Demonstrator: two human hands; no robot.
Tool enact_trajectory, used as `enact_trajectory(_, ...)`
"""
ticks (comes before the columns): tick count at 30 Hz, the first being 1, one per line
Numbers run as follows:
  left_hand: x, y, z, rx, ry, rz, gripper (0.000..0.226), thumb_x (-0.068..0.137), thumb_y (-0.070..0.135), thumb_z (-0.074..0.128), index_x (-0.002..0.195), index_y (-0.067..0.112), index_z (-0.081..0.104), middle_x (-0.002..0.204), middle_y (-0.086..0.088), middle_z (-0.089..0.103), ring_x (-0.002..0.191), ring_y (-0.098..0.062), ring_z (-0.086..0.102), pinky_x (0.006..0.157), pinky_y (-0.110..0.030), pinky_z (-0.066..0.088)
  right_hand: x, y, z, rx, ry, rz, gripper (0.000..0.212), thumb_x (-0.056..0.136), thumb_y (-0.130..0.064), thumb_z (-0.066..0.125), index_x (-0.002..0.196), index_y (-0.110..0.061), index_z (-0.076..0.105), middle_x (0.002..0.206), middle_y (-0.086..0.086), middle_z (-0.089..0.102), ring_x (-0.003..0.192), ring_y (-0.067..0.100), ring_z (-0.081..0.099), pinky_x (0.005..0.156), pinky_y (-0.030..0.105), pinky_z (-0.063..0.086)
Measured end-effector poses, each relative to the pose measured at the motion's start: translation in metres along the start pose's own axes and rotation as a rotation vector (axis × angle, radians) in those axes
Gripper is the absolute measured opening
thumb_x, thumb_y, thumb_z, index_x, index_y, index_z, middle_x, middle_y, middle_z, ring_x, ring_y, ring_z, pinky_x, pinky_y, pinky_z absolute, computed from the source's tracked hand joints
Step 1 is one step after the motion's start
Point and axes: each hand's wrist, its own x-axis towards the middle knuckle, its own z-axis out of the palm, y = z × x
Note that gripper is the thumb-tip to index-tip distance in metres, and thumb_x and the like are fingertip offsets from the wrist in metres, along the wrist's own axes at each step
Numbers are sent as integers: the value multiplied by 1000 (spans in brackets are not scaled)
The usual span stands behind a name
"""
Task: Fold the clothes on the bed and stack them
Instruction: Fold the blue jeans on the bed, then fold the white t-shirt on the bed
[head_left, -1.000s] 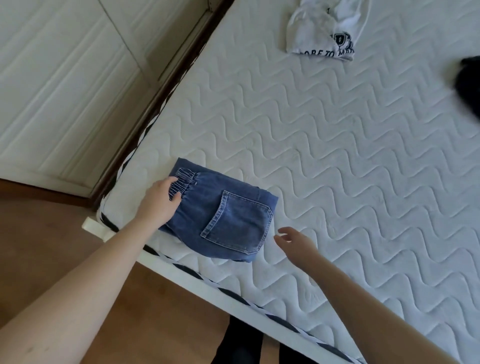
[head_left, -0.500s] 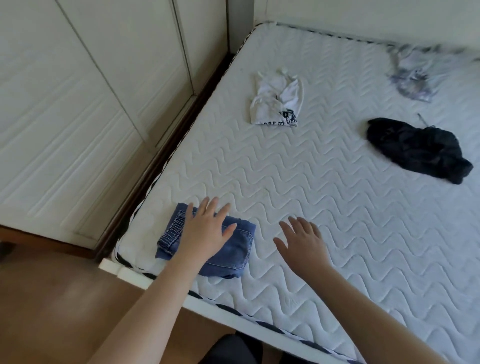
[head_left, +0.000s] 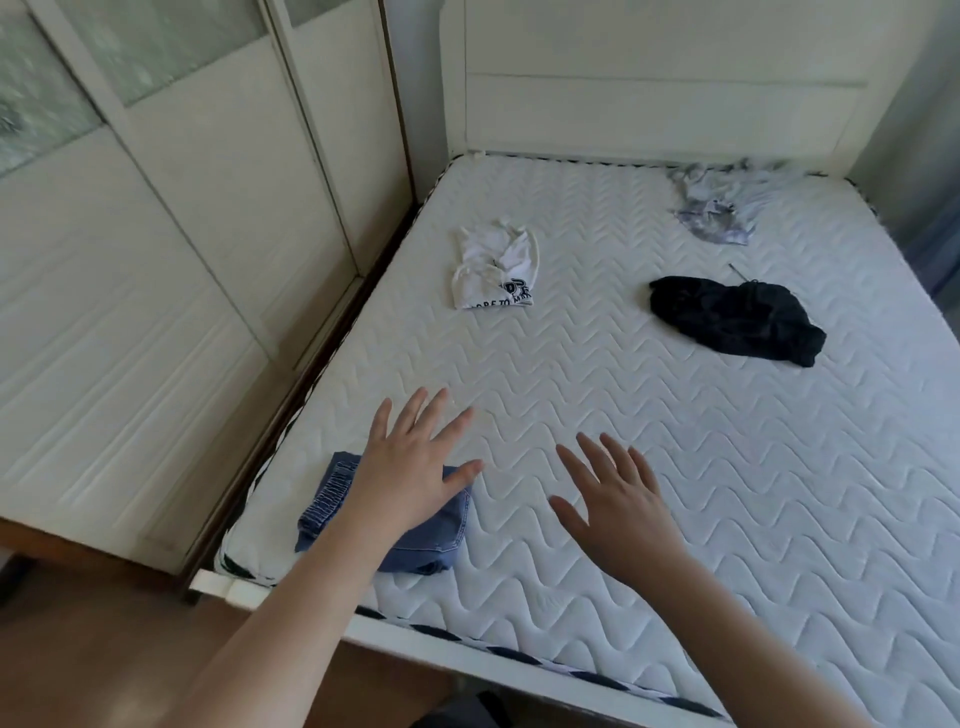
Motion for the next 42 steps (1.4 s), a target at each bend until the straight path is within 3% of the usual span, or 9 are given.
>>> enact_trajectory(6, -53, 16, -42, 67, 70, -75, 77, 87, 74, 2, 154, 38, 17, 164, 0, 10, 150, -23, 8, 117, -55, 5, -23, 2, -33, 47, 110, -31, 63, 99, -60, 16, 156, -35, 9, 164, -6, 7, 151, 19, -1, 119, 35, -11)
enact_trajectory(10, -92, 18, -63, 66, 123, -141, 72, 92, 70, 11, 151, 34, 32, 160, -4, 26, 147, -27, 25, 114, -58, 17, -29, -36, -47, 117, 154, -73, 63, 98, -58, 14, 156, -32, 14, 163, -4, 16, 151, 20, 8, 121, 36, -1)
enact_trajectory(13, -130, -5, -69, 77, 121, -198, 71, 94, 68, 6, 153, 33, 28, 161, -4, 24, 148, -27, 23, 115, -57, 16, -31, -78, -53, 131, 167, -160, 61, 100, -56, 19, 155, -30, 18, 162, -2, 19, 150, 21, 12, 121, 36, 1)
enact_trajectory(17, -194, -58, -62, 66, 102, -320, 71, 93, 68, 3, 155, 34, 16, 163, -4, 14, 150, -26, 12, 117, -56, 10, -36, -148, -53, 113, 156, -284, 63, 98, -56, 15, 155, -29, 18, 163, -1, 18, 150, 21, 10, 120, 35, -2)
enact_trajectory(23, -305, -154, -42, 29, 122, -484, 70, 97, 67, 16, 155, 29, 17, 162, -7, 19, 149, -28, 17, 117, -55, 17, -48, -297, -37, 98, 123, -468, 60, 101, -54, 22, 155, -27, 22, 162, 0, 21, 150, 22, 13, 121, 38, 2)
enact_trajectory(28, -406, -235, -20, 52, 10, -575, 70, 96, 67, 22, 152, 26, 32, 157, -8, 31, 146, -29, 25, 115, -53, 22, -64, -442, -13, 35, 95, -604, 67, 95, -60, -3, 155, -33, 8, 164, -3, 8, 152, 19, 1, 120, 38, -8)
enact_trajectory(35, -476, -308, -20, 6, -60, -687, 72, 92, 67, 16, 147, 27, 42, 150, -8, 43, 140, -30, 37, 111, -56, 34, -71, -545, 2, -19, 82, -630, 63, 99, -59, 3, 156, -33, 9, 164, -3, 8, 152, 21, -1, 121, 41, -7)
enact_trajectory(38, -476, -332, -16, 0, -44, -686, 74, 92, 68, 13, 148, 28, 39, 152, -7, 40, 142, -30, 34, 113, -56, 31, -59, -564, 6, -37, 74, -632, 63, 98, -59, 1, 156, -33, 4, 165, -4, 4, 151, 20, -6, 120, 40, -11)
enact_trajectory(42, -457, -363, 1, 20, -54, -634, 74, 92, 71, 4, 155, 34, 15, 162, -3, 16, 150, -26, 11, 121, -50, 8, -36, -577, 9, -50, 88, -630, 63, 100, -58, 4, 156, -31, 8, 165, -2, 7, 152, 20, -3, 120, 41, -8)
